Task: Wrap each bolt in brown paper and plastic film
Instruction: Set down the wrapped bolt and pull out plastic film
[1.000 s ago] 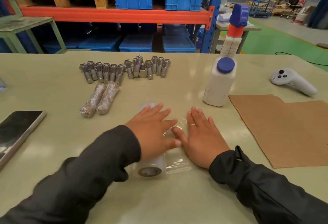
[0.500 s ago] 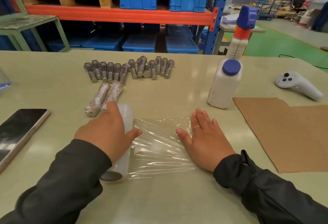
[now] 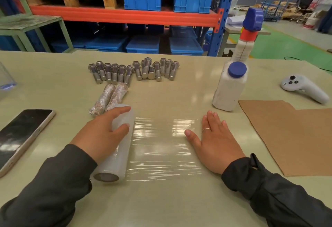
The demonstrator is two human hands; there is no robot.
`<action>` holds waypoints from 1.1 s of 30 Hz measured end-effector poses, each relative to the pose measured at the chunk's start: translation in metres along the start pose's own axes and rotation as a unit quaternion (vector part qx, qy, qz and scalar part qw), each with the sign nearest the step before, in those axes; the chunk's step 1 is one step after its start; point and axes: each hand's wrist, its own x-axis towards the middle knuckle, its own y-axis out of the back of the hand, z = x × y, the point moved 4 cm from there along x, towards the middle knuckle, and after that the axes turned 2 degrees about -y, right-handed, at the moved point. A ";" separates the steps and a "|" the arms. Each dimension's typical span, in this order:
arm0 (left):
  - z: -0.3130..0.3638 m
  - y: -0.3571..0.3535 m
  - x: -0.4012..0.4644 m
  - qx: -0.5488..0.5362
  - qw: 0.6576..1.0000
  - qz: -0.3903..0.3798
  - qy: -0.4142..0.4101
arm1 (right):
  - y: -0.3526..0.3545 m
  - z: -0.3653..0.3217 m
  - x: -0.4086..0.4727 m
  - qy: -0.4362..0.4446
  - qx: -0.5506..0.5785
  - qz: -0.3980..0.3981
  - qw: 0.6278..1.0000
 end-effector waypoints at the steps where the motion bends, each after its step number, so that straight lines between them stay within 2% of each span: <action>1: 0.002 -0.001 0.001 -0.002 1.000 -0.001 -0.006 | 0.001 0.004 0.000 -0.006 -0.002 0.001 1.000; 14: 0.010 -0.020 0.013 0.057 0.996 -0.068 -0.014 | 0.005 0.028 0.002 -0.025 0.002 0.005 1.000; 18: 0.002 -0.006 0.009 0.062 0.998 -0.027 -0.021 | 0.005 0.028 0.001 -0.025 0.002 0.004 1.000; 21: 0.008 0.007 0.003 0.060 0.993 0.009 -0.097 | 0.005 0.027 0.001 -0.028 0.002 0.003 1.000; 23: 0.013 0.009 0.000 0.076 0.987 -0.014 -0.140 | 0.005 0.028 0.001 -0.030 0.002 0.003 1.000; 26: 0.014 0.015 -0.001 0.086 0.991 -0.022 -0.102 | 0.004 0.028 0.001 -0.032 -0.002 0.004 0.999; 30: 0.014 0.024 0.004 0.141 0.989 0.044 -0.032 | 0.004 0.027 0.002 -0.031 -0.005 0.002 0.999; 31: 0.017 0.021 0.005 0.176 0.983 0.045 -0.015 | 0.004 0.027 0.002 -0.032 -0.005 0.002 0.999; 33: 0.016 0.009 0.003 0.275 0.961 -0.001 0.020 | 0.004 0.028 0.001 -0.032 -0.005 0.002 0.999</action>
